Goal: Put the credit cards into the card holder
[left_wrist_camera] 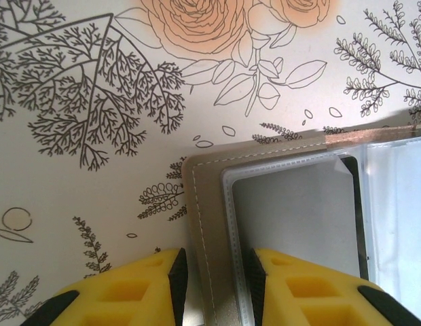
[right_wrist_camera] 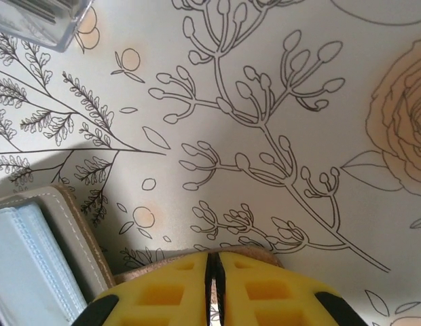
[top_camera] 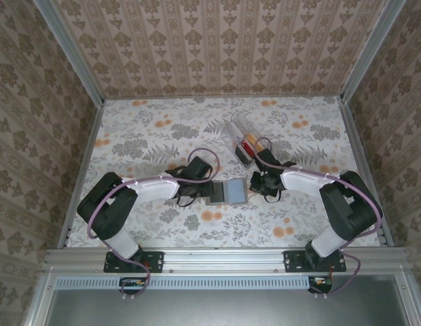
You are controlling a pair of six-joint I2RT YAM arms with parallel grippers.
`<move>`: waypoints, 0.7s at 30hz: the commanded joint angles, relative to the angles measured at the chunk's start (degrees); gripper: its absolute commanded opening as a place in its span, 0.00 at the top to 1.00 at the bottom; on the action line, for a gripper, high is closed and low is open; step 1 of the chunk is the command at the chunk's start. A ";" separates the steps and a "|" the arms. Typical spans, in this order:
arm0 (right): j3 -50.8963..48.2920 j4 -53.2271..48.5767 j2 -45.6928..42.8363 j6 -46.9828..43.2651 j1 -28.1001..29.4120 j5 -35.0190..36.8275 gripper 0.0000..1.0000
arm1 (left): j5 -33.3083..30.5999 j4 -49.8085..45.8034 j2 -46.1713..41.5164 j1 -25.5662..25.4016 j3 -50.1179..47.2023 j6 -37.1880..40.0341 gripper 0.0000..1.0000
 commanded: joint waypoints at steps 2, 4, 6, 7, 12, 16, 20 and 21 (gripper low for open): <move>-6.30 -0.58 -2.61 4.92 0.02 -3.49 0.83 | -2.04 -3.44 -0.31 0.51 1.94 2.42 0.66; -7.11 0.06 -4.55 5.67 -0.23 -4.71 0.82 | -2.60 -4.26 -1.12 0.51 2.32 2.83 0.66; -6.92 1.07 -6.09 4.84 -0.32 -6.06 0.79 | -2.63 -4.55 -1.90 0.47 2.72 3.43 0.65; -6.23 1.12 -6.82 3.92 -0.56 -6.70 0.78 | -2.57 -4.64 -2.44 0.52 2.91 3.69 0.64; 0.55 -5.22 -10.23 -3.27 -1.99 -6.28 0.72 | -2.36 -5.41 -5.23 0.47 3.81 4.47 0.59; 7.50 -12.45 -12.95 -10.85 -2.02 -0.63 0.66 | -3.05 -5.90 -7.34 0.56 4.43 4.79 0.55; 15.41 -18.60 -11.51 -18.90 -2.06 4.21 0.60 | -3.67 -5.58 -8.89 0.94 4.79 4.89 0.48; 17.42 -19.79 -11.06 -20.57 -2.09 5.20 0.59 | -3.66 -5.35 -9.15 1.19 4.84 4.89 0.46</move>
